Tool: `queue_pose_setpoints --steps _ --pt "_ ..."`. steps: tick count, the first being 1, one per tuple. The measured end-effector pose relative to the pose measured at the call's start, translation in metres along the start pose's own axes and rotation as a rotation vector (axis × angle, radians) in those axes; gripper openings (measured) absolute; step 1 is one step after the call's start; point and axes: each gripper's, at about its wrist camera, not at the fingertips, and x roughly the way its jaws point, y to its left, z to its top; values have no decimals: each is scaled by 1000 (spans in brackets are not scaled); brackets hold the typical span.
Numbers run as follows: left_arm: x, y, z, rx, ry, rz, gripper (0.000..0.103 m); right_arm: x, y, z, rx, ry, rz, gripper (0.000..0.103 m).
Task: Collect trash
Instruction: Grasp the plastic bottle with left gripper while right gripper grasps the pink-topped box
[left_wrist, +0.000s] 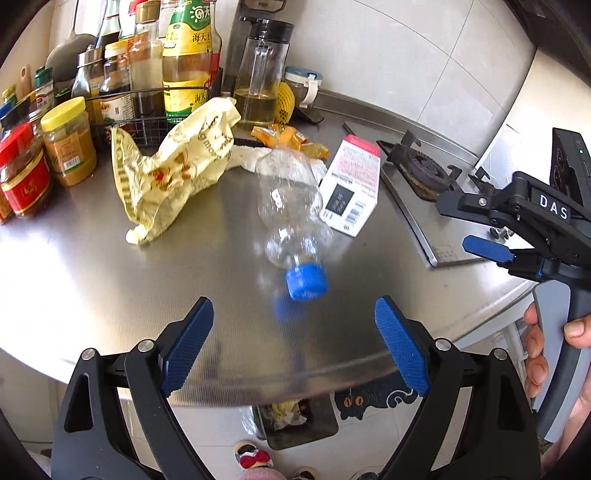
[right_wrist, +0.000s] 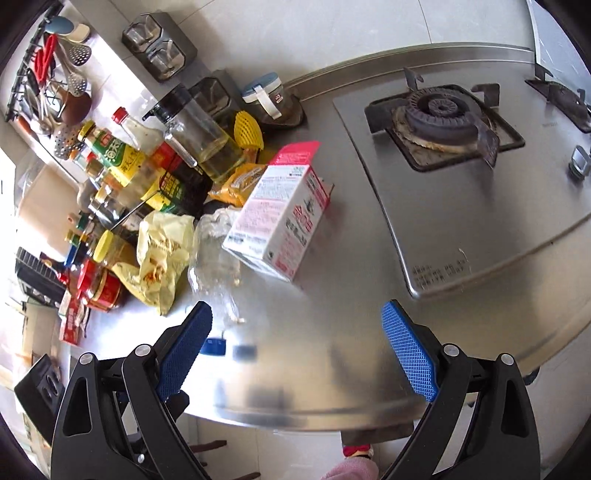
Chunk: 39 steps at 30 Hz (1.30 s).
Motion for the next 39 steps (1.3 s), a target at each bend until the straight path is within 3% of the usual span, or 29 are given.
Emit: queue_pose_setpoints --steps 7,15,20,25,28,35,39 --pt "32 14 44 -12 20 9 85 48 20 48 49 14 -48 94" --pt "66 16 55 27 76 -6 85 97 29 74 100 95 -40 94" --pt "73 19 58 45 100 -4 83 116 39 76 42 144 -149 94" --pt "82 24 57 52 142 -1 65 116 22 69 59 169 -170 93" --pt "85 26 53 47 155 -11 54 109 9 66 69 161 -145 76" --pt "75 18 46 61 127 -17 54 79 -3 58 52 102 -90 61" --pt "59 5 37 70 106 -18 53 57 -3 50 39 84 -49 59"
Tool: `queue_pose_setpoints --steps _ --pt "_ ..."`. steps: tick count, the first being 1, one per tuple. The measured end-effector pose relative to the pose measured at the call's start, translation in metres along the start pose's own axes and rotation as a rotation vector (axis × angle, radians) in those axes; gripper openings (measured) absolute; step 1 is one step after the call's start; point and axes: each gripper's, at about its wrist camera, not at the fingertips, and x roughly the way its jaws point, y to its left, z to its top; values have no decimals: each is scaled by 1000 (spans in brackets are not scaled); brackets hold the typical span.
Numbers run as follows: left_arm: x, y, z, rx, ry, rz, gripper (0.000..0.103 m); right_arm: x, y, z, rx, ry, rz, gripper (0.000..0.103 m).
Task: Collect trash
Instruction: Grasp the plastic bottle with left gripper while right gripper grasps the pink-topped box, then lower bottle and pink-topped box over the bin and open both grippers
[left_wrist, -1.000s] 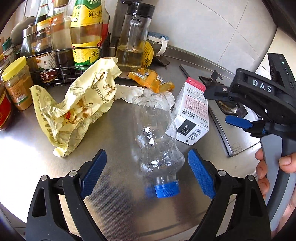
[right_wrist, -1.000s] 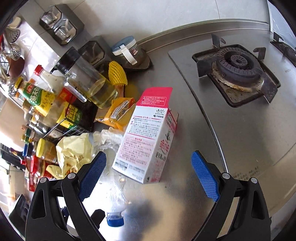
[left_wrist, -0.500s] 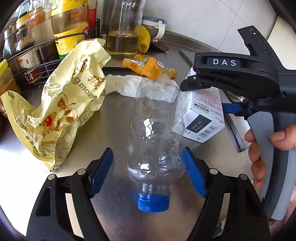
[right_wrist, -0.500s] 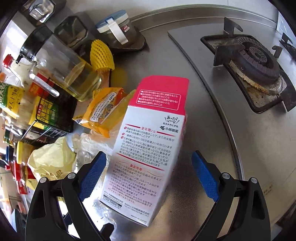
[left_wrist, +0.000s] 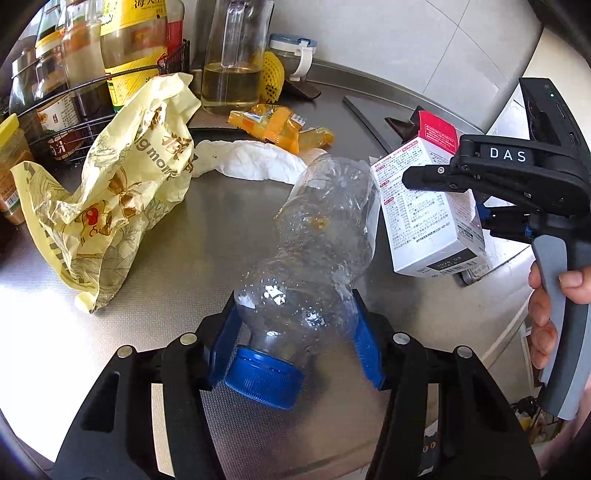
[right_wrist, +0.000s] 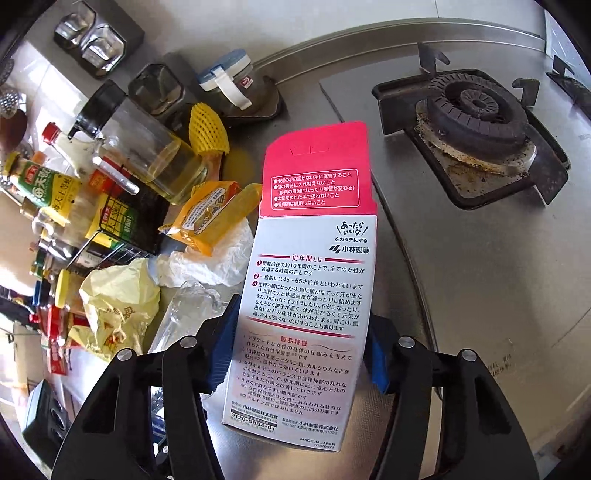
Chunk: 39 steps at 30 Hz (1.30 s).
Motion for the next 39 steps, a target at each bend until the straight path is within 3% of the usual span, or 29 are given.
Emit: queue_pose_setpoints --steps 9,17,23,31,39 --pt "-50 -32 -47 -12 -43 21 53 -57 -10 -43 -59 -42 37 59" --pt "-92 -63 -115 -36 -58 6 54 -113 -42 -119 -81 -35 56 59" --pt "-103 -84 -170 -30 -30 -12 54 -133 -65 -175 -88 -6 44 59" --pt "-81 -84 -229 -48 64 1 54 -93 -97 -235 -85 120 -18 59" --pt "7 -57 -281 -92 222 58 54 7 -134 -277 -40 297 -62 59"
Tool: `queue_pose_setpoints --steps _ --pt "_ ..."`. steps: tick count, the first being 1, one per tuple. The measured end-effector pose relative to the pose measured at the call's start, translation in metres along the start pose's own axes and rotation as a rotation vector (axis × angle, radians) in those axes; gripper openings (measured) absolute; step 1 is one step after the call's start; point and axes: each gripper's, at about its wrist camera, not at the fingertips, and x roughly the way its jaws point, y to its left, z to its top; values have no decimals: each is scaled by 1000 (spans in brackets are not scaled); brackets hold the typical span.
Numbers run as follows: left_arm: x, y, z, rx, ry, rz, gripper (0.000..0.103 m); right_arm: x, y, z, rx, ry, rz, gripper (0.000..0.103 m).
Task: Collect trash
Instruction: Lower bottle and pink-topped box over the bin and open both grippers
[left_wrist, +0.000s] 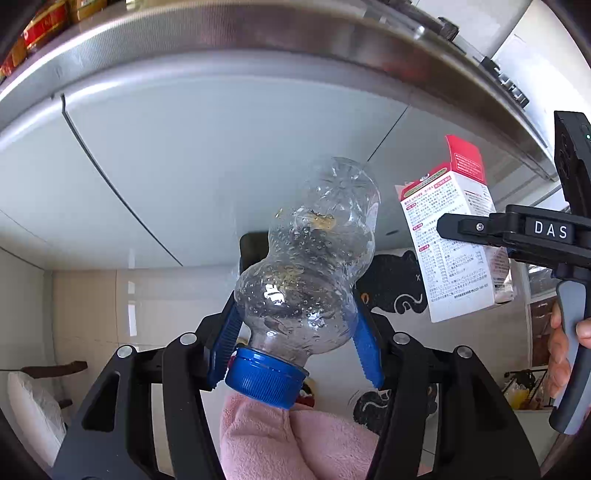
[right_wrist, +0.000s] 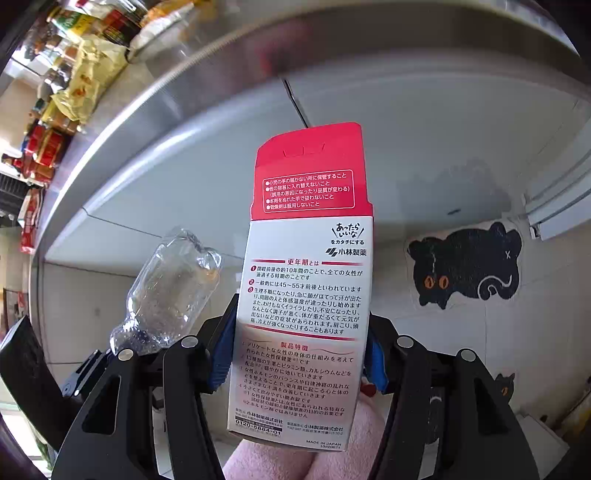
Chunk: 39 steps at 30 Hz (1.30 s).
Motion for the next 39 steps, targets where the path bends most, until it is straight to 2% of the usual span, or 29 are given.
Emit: queue_pose_setpoints --steps 6,13,19,21,24,26,28,29,31,39 --pt "77 14 1 0 70 39 54 76 -18 4 21 28 -14 59" --pt "147 24 -1 -2 121 55 54 141 -32 13 44 67 -42 59" --pt "184 25 -2 -3 133 58 54 182 -34 20 49 118 -63 59" --pt "192 27 -1 3 140 48 54 190 -36 23 55 131 -65 63" --pt "200 30 -2 6 156 37 54 199 -36 28 73 155 -61 68" --pt "199 32 -2 9 153 43 65 199 -34 30 76 151 -62 70" --pt "192 30 1 13 140 43 76 197 -33 32 80 143 -64 76" --pt "189 30 1 18 135 43 79 196 -31 33 82 143 -61 83" --pt "182 29 3 24 127 46 84 193 -29 35 83 142 -55 84" --pt "147 25 11 14 109 26 89 151 -21 38 99 112 -47 89"
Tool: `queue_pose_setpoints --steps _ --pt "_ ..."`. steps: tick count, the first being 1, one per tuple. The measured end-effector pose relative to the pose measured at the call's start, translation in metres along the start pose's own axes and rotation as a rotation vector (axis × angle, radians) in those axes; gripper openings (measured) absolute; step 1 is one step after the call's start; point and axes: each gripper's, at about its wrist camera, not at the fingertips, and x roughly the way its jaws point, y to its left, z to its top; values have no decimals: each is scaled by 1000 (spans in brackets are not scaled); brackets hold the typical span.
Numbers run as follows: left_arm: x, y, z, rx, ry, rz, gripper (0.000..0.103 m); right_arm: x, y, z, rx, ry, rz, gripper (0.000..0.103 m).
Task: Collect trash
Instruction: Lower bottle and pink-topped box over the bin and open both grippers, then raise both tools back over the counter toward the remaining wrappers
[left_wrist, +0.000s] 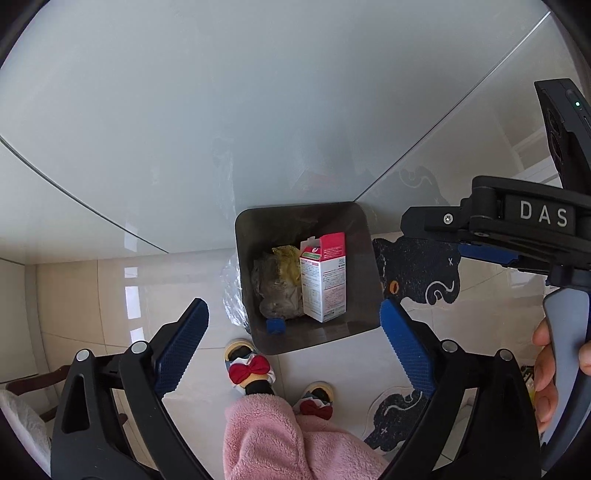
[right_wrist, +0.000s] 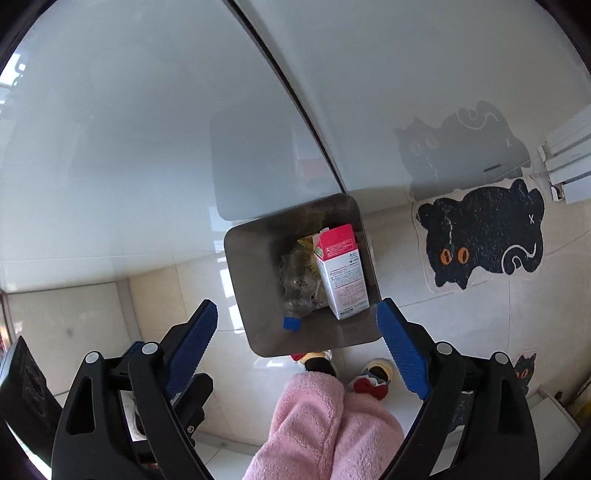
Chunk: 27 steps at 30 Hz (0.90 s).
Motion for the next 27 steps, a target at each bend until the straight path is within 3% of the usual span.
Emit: queue_pose_setpoints --steps 11,14,22,27 --pt "-115 -23 7 24 -121 -40 93 -127 14 -26 -15 -105 63 93" --pt "-147 -23 9 26 -162 -41 94 -156 19 -29 -20 -141 76 100" --pt "-228 -13 30 14 -283 -33 94 -237 39 -24 -62 -291 113 100" --pt "-268 0 53 -1 -360 -23 94 -280 59 -3 -108 -389 136 100"
